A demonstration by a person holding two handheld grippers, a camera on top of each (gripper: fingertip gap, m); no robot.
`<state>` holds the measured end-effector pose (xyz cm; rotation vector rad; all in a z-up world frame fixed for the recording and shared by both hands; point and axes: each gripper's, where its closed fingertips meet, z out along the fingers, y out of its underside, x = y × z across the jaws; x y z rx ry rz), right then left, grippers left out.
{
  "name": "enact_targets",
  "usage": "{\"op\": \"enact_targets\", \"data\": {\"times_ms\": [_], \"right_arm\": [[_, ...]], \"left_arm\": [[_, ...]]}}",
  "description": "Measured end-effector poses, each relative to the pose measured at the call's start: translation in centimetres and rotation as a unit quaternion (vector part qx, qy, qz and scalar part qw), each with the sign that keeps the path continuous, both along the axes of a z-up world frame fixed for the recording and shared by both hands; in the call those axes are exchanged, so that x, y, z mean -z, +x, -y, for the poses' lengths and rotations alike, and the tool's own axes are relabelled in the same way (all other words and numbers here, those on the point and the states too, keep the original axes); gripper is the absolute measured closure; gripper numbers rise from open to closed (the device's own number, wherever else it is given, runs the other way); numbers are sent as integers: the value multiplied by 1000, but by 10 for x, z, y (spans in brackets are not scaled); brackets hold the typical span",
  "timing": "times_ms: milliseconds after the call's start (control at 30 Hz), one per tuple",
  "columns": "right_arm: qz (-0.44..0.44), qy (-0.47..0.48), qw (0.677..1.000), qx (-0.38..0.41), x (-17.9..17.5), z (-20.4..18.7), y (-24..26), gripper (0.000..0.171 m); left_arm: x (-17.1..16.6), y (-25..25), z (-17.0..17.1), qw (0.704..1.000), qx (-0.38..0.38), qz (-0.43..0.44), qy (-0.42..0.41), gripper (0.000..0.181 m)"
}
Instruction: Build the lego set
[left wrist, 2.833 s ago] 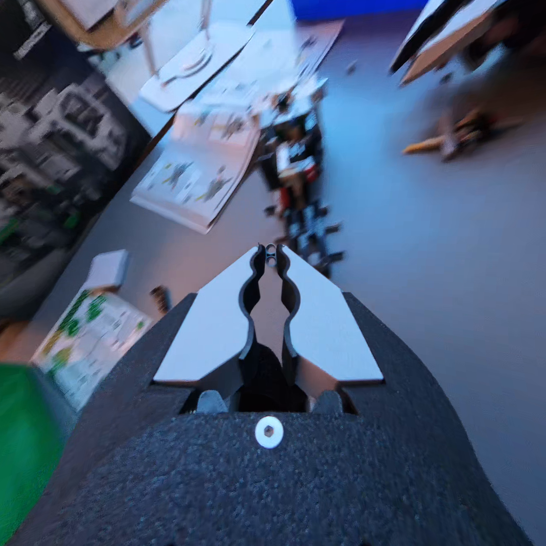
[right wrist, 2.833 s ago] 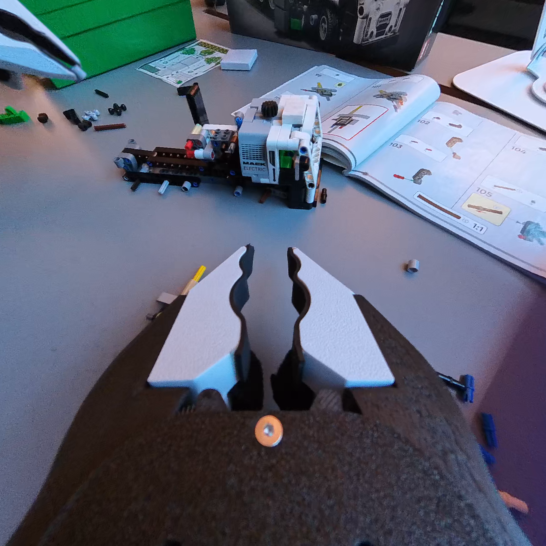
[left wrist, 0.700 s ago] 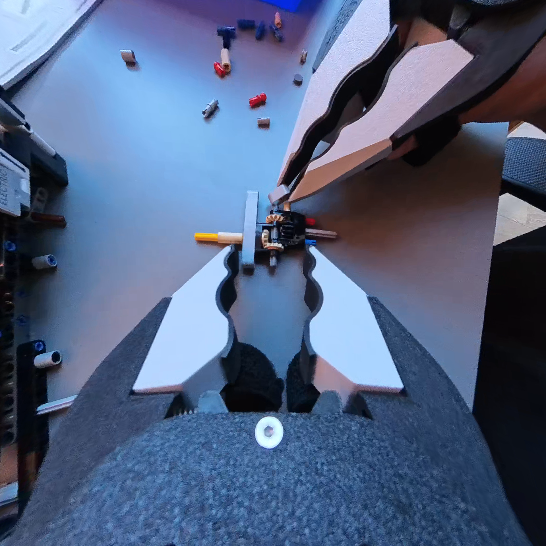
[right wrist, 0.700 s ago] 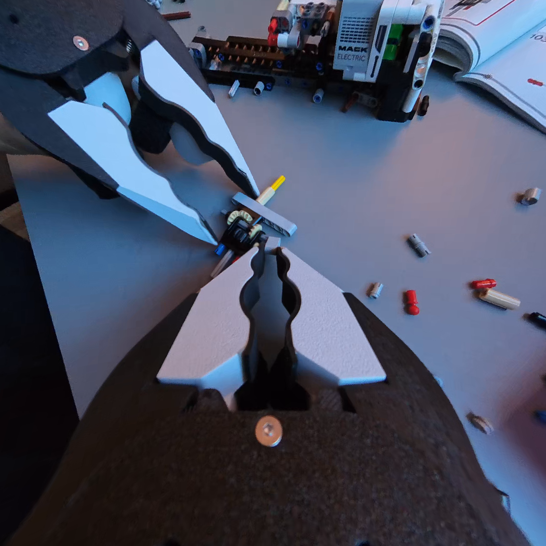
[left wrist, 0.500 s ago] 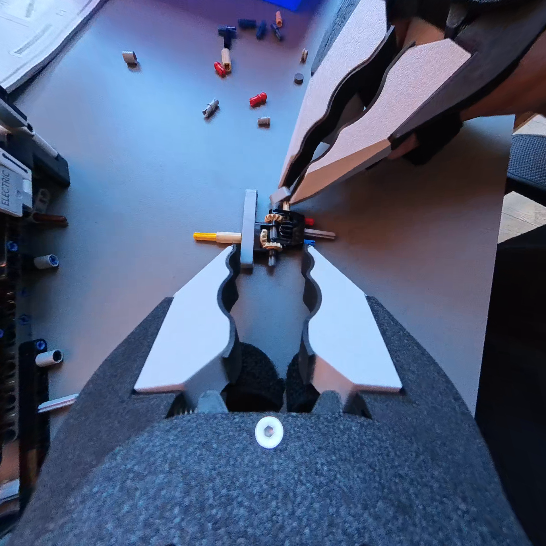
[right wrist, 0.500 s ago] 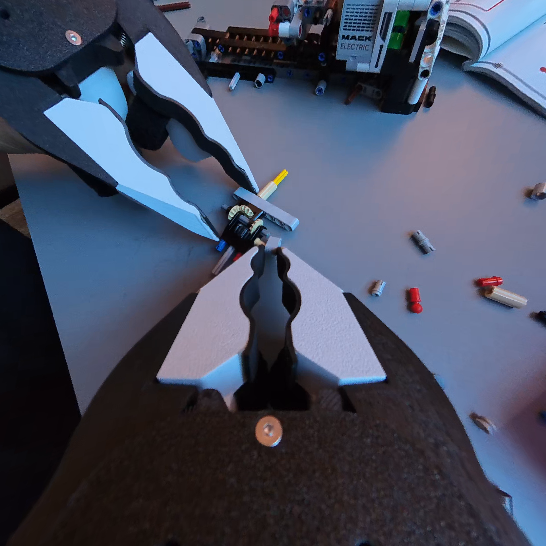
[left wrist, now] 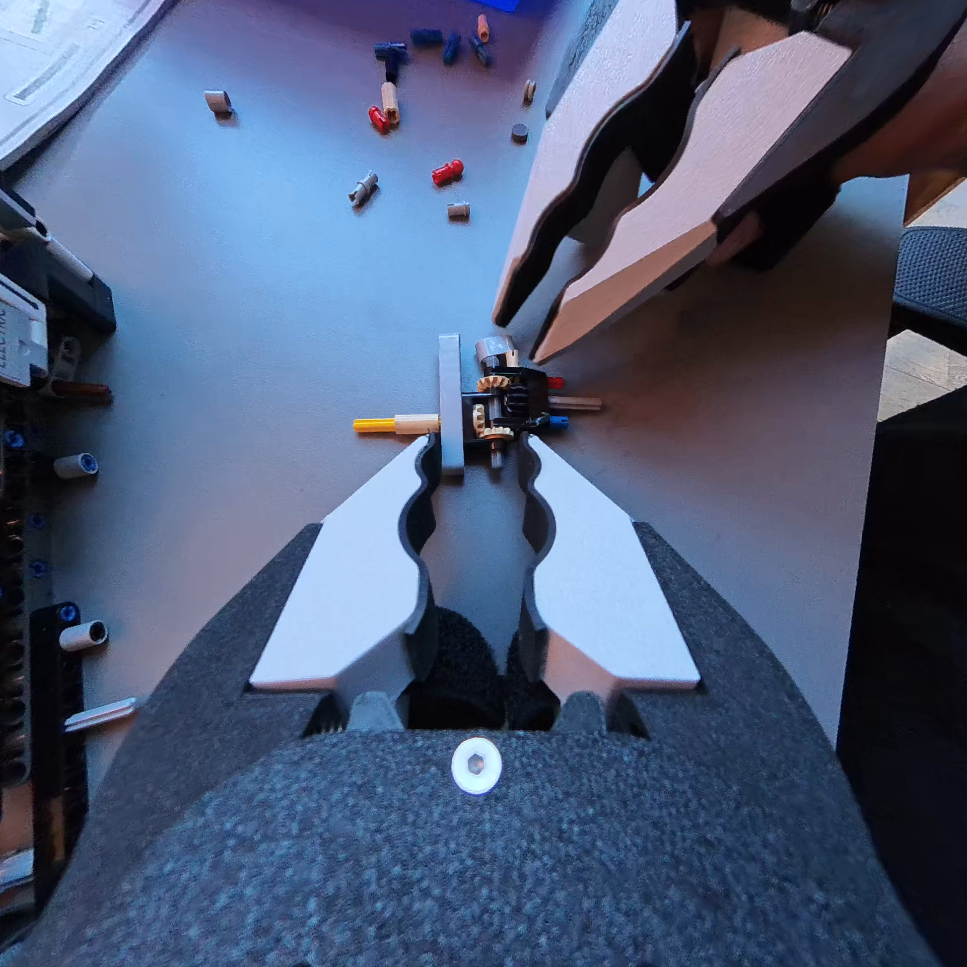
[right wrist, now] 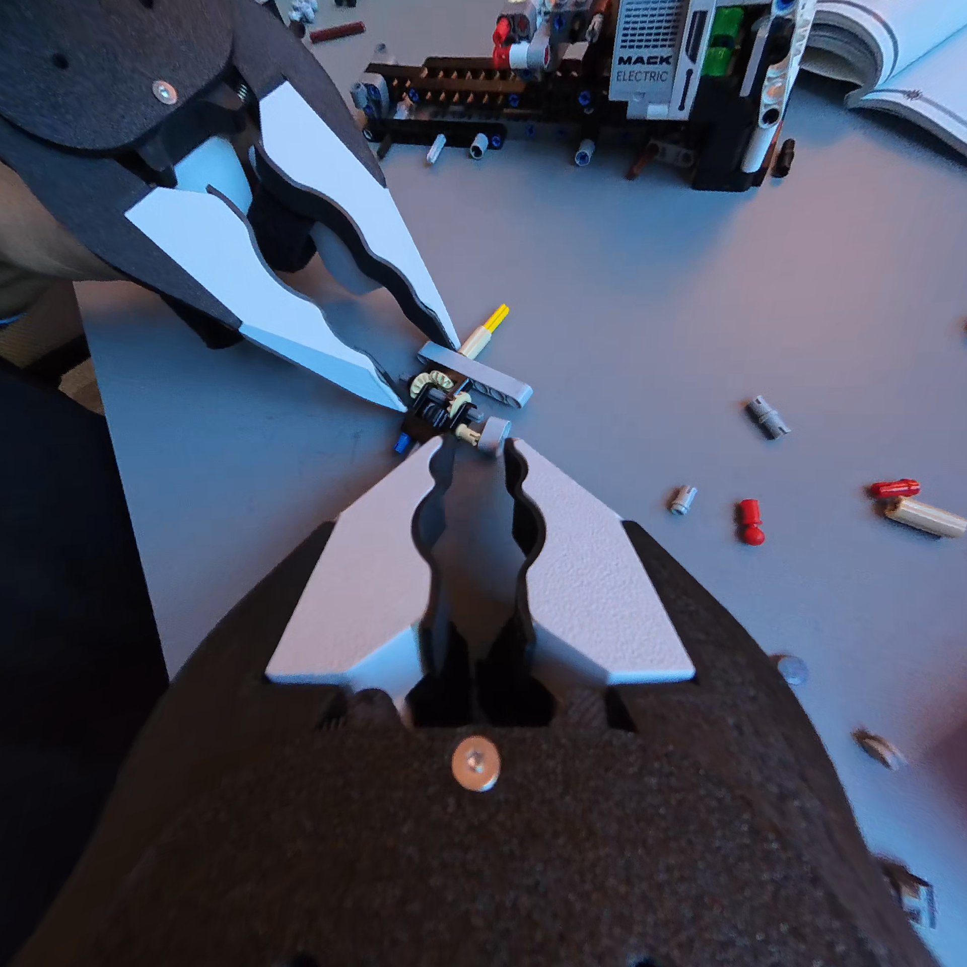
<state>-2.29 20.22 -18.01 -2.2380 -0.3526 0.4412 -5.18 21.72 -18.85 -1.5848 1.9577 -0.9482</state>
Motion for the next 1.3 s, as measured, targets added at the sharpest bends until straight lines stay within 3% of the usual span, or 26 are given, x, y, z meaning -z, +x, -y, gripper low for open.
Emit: {"op": "enact_targets", "data": {"times_ms": [167,633,800,900,967,1167,1233,1300], "right_arm": [[7,7,1000,-23,-1,0,-2,142],[72,-6,997,18,6,-6,5,156],[-67,22,997,26,-28,-11,-6,150],[-211,-8,977,-7,-33,-14,-23,133],[-263,-6,965,-26,-37,-18,-28,131],[-336,34,935,-105,-71,-30,-47,133],[-345,58,927,-138,-86,-27,-53,141],[-298,64,939,-157,-85,-26,-56,158]], "left_arm": [[0,0,-2,1000,-6,0,0,157],[-1,-10,-10,998,-52,-12,-22,157],[-10,-16,-14,997,-66,28,4,157],[-26,-20,-19,993,-72,82,51,157],[-40,-21,-21,987,-74,119,76,157],[-74,-23,-19,971,-58,194,129,157],[-84,-24,-20,964,-56,213,149,157],[-96,-26,-23,955,-57,231,180,157]]}}
